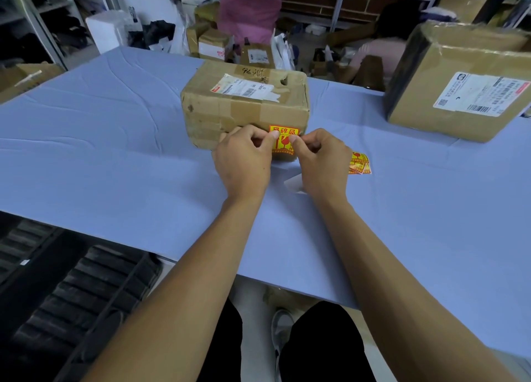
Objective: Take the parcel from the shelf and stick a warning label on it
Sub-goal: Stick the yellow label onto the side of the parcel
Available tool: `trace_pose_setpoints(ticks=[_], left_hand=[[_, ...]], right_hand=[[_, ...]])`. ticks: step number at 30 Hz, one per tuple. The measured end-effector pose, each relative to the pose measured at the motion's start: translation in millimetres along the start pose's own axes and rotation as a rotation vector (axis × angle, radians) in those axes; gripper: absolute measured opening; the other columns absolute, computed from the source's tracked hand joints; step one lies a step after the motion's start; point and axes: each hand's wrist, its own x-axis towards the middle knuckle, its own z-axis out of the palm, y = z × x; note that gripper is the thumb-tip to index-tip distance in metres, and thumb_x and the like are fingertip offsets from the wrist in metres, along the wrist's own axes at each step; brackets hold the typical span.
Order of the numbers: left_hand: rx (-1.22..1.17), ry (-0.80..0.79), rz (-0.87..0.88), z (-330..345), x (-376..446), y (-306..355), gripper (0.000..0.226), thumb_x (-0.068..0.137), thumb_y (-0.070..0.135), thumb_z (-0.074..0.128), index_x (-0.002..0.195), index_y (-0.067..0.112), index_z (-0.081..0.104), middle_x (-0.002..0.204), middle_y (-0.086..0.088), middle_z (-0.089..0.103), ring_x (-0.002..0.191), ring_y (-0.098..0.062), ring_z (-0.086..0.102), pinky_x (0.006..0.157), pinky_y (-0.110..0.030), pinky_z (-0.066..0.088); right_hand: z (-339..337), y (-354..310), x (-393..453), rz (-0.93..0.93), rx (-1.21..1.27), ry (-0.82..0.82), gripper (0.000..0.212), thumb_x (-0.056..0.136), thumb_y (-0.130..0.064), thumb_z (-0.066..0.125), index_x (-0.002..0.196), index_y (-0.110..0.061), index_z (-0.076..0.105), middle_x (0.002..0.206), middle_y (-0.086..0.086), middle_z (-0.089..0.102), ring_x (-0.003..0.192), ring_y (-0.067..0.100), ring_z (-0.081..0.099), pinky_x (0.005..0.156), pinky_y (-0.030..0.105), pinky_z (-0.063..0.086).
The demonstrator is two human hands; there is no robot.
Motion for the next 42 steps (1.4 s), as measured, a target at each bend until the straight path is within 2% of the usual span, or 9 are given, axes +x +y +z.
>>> trace_pose_setpoints(ticks=[12, 14, 17, 20, 24, 29, 33, 38, 42], left_hand=[[0.098, 0.061, -0.033, 4.5, 6.4, -0.9, 0.038, 0.072, 0.055, 0.072, 0.07, 0.02, 0.058, 0.081, 0.003, 0.066, 0.087, -0.027, 0.061, 0.08, -0.041, 0.05], [0.106, 0.136, 0.072, -2.7, 6.0, 2.3, 0.043, 0.067, 0.049, 0.078, 0.09, 0.017, 0.061, 0.103, -0.004, 0.06, 0.102, -0.03, 0.054, 0.087, -0.037, 0.043], [0.268, 0.124, 0.289, -12.7, 19.1, 2.7, 0.073, 0.065, 0.056, 0.077, 0.126, 0.021, 0.058, 0.139, -0.011, 0.048, 0.131, -0.035, 0.043, 0.106, -0.05, 0.035], [0.43, -0.06, 0.413, -15.3, 38.4, -6.9, 0.074, 0.07, 0.068, 0.066, 0.133, 0.03, 0.057, 0.148, -0.001, 0.048, 0.146, -0.029, 0.031, 0.115, -0.056, 0.018], [0.472, -0.039, 0.447, -13.1, 45.4, -18.9, 0.066, 0.072, 0.069, 0.063, 0.129, 0.036, 0.06, 0.137, 0.008, 0.055, 0.138, -0.023, 0.04, 0.113, -0.054, 0.02], [0.351, 0.049, 0.464, -8.2, 45.9, -21.6, 0.044, 0.086, 0.056, 0.058, 0.125, 0.037, 0.064, 0.131, 0.007, 0.059, 0.135, -0.023, 0.044, 0.113, -0.055, 0.019], [0.491, -0.03, 0.487, -7.4, 43.5, -24.9, 0.076, 0.07, 0.076, 0.062, 0.133, 0.035, 0.054, 0.141, 0.005, 0.049, 0.143, -0.023, 0.032, 0.117, -0.056, 0.011], [0.486, -0.036, 0.505, -9.2, 42.5, -24.5, 0.072, 0.074, 0.068, 0.063, 0.136, 0.032, 0.052, 0.144, 0.0, 0.047, 0.145, -0.028, 0.03, 0.116, -0.059, 0.008], [0.511, -0.057, 0.499, -9.5, 42.4, -24.4, 0.081, 0.067, 0.067, 0.069, 0.138, 0.033, 0.048, 0.146, 0.001, 0.044, 0.147, -0.027, 0.027, 0.117, -0.059, 0.007]], right_hand=[[-2.9, 4.0, 2.8, -0.038, 0.017, 0.068, 0.026, 0.086, -0.033, 0.069, 0.071, -0.015, 0.059, 0.06, -0.01, 0.054, 0.055, 0.007, 0.048, 0.061, 0.027, 0.04], [-7.0, 1.5, 7.2, -0.127, 0.025, 0.082, 0.021, 0.082, -0.034, 0.073, 0.09, -0.018, 0.062, 0.084, -0.004, 0.062, 0.066, 0.009, 0.055, 0.065, 0.026, 0.045], [-12.9, -1.5, 22.9, -0.239, 0.031, -0.071, 0.059, 0.078, -0.035, 0.078, 0.131, -0.032, 0.052, 0.131, -0.005, 0.052, 0.104, 0.008, 0.057, 0.073, 0.014, 0.046], [-10.6, 1.8, 33.0, -0.305, 0.061, -0.212, 0.061, 0.079, -0.029, 0.079, 0.134, -0.032, 0.054, 0.148, -0.007, 0.044, 0.128, 0.008, 0.047, 0.079, 0.016, 0.048], [-5.2, 10.7, 38.7, -0.33, 0.078, -0.216, 0.059, 0.081, -0.027, 0.077, 0.136, -0.031, 0.055, 0.152, -0.004, 0.043, 0.131, 0.009, 0.048, 0.083, 0.021, 0.052], [-6.5, 14.5, 41.3, -0.353, 0.106, -0.213, 0.043, 0.094, -0.025, 0.062, 0.136, -0.025, 0.056, 0.152, 0.001, 0.043, 0.133, 0.011, 0.047, 0.076, 0.004, 0.042], [-4.3, 18.4, 43.6, -0.365, 0.07, -0.251, 0.054, 0.087, -0.03, 0.07, 0.138, -0.03, 0.052, 0.153, -0.004, 0.039, 0.13, 0.01, 0.048, 0.08, 0.013, 0.047], [-4.5, 20.9, 43.8, -0.393, 0.079, -0.243, 0.048, 0.093, -0.031, 0.062, 0.14, -0.03, 0.05, 0.155, -0.002, 0.038, 0.13, 0.014, 0.05, 0.081, 0.008, 0.045], [-2.8, 23.6, 43.1, -0.407, 0.05, -0.253, 0.064, 0.083, -0.03, 0.074, 0.141, -0.03, 0.047, 0.156, -0.001, 0.035, 0.129, 0.018, 0.05, 0.081, 0.022, 0.05]])
